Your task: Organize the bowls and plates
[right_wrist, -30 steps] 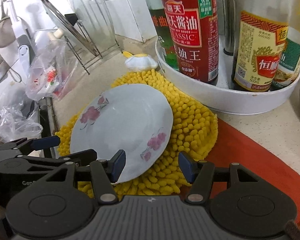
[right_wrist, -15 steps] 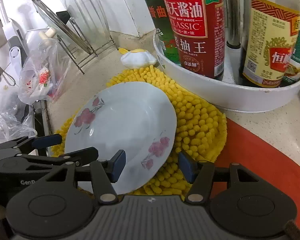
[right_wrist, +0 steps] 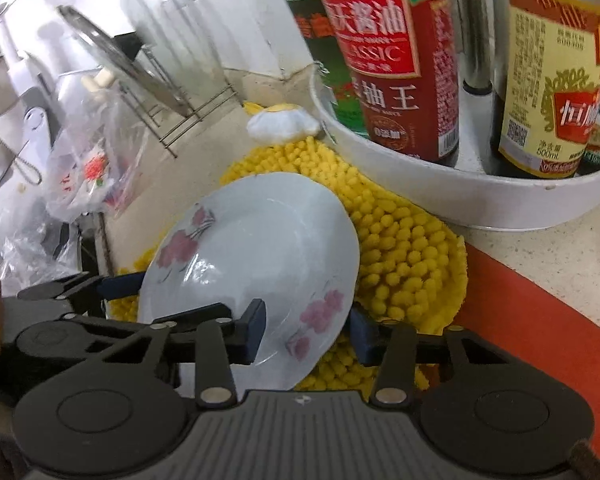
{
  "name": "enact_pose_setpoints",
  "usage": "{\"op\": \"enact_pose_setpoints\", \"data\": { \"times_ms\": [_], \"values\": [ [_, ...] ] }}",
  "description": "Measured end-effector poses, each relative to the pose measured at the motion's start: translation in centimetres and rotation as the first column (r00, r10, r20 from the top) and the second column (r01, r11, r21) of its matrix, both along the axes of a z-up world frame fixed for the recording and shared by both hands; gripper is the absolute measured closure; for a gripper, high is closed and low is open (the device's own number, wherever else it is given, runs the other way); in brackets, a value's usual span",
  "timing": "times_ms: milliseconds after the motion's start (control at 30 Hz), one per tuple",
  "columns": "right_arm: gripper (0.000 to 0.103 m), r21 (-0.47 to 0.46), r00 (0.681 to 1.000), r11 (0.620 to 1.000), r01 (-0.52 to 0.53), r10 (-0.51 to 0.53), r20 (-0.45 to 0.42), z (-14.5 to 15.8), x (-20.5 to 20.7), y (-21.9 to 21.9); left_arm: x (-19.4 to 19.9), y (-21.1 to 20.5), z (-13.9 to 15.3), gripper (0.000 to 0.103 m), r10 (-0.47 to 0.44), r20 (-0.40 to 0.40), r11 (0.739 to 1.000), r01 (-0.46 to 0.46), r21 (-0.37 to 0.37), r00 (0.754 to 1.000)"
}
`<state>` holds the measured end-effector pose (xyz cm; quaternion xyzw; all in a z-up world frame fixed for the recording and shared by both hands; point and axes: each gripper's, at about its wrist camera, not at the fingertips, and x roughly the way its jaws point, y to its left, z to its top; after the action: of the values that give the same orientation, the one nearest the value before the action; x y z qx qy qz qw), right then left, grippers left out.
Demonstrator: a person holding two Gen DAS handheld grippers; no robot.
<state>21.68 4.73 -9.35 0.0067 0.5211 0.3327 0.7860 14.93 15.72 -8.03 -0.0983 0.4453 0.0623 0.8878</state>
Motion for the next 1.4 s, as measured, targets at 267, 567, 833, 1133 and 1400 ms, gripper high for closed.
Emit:
{"op": "enact_pose_setpoints", "data": {
  "times_ms": [267, 567, 833, 1133, 1400],
  "values": [
    [0.061, -0.012, 1.000, 0.999, -0.030, 0.030, -0.001, 0.6, -1.2, -1.1, -1.4, -0.8, 0.0, 0.005, -0.043, -0.012, 0.999, 0.042, -0.034, 0.999],
    [0.059, 0.026, 1.000, 1.000, -0.006, 0.006, -0.018, -1.1, 0.8, -0.8, 0.5, 0.9, -0.7, 0.000, 0.000, 0.024, 0.999, 0.001, -0.053, 1.000],
    [0.062, 0.018, 1.000, 1.000, 0.014, -0.014, 0.001, -0.8, 0.1, -1.1, 0.1, 0.3, -1.2, 0.000, -0.038, 0.056, 0.999, 0.038, -0.011, 0.998],
    [0.072, 0.012, 0.999, 0.999, 0.045, -0.045, 0.012, -0.2, -0.4, -1.5, -0.3, -0.3, -0.5, 0.001, -0.035, 0.046, 0.999, 0.037, -0.036, 0.998],
    [0.072, 0.019, 0.993, 0.993, 0.119, -0.119, 0.009, 1.0, -1.9, -4.5, -1.1, -2.5, 0.5, 0.001, -0.105, 0.064, 0.993, 0.108, -0.048, 0.992]
  ]
}}
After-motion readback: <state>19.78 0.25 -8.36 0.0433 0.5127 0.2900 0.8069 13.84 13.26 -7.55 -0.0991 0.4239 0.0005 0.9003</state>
